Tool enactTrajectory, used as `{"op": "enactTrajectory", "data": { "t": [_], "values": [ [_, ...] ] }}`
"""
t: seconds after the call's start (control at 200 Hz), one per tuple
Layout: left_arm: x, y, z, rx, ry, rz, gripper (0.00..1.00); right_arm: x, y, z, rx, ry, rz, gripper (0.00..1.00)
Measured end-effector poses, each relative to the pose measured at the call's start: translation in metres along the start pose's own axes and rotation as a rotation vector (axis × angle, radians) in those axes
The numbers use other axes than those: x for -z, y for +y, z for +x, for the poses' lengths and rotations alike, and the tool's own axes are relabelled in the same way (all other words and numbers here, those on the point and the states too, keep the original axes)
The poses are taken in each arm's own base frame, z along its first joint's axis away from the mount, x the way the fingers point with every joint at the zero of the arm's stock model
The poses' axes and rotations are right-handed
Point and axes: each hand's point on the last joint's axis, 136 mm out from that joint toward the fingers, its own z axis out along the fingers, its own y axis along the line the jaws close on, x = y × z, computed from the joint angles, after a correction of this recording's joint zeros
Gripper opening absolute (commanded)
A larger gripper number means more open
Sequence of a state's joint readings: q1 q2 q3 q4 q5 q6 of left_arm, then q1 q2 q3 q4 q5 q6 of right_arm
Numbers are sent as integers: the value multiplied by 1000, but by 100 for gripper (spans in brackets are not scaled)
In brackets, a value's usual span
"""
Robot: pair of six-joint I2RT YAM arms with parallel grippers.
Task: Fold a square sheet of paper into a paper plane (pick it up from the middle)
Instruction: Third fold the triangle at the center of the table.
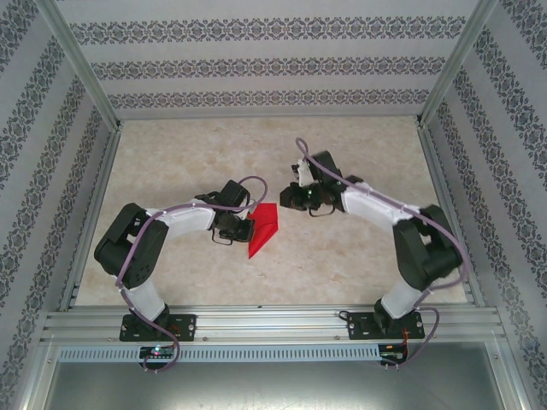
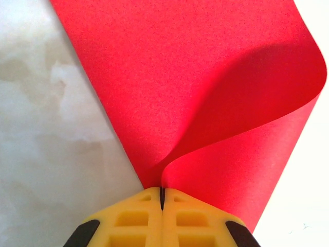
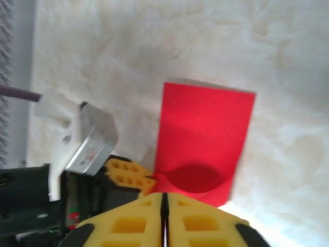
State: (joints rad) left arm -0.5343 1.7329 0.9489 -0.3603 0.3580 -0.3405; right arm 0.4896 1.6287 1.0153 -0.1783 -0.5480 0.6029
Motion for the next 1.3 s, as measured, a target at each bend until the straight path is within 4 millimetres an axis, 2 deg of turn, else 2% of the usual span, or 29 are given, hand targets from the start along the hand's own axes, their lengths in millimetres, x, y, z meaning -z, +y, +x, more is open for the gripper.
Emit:
{"op": "enactTrajectory", "data": {
  "t": [0.045, 0.145, 0.215, 0.285, 0.39, 0.55, 0.959, 1.299],
  "values": [
    [0, 0, 0, 0, 0, 1, 3, -3, 3, 19, -17, 3, -17, 5],
    [0, -1, 0, 0, 1, 4, 3, -25, 5, 80, -53, 82, -28, 2],
    [0, -1, 0, 0, 1, 4, 3, -38, 11, 116, -58, 142, -30, 1],
    [0, -1, 0, 0, 1, 4, 3, -49, 20, 133, -59, 168, -35, 0],
    [0, -1, 0, 0, 2, 5, 3, -65, 29, 137, -75, 158, -63, 0],
    [0, -1, 0, 0, 2, 7, 3, -83, 23, 141, -115, 159, -59, 0],
    [-1, -1, 0, 0, 3, 7, 3, -87, 30, 133, -121, 139, -84, 1],
    [-1, -2, -1, 6, 7, 21, 2, -107, 18, 135, -135, 157, -69, 2]
  ]
}}
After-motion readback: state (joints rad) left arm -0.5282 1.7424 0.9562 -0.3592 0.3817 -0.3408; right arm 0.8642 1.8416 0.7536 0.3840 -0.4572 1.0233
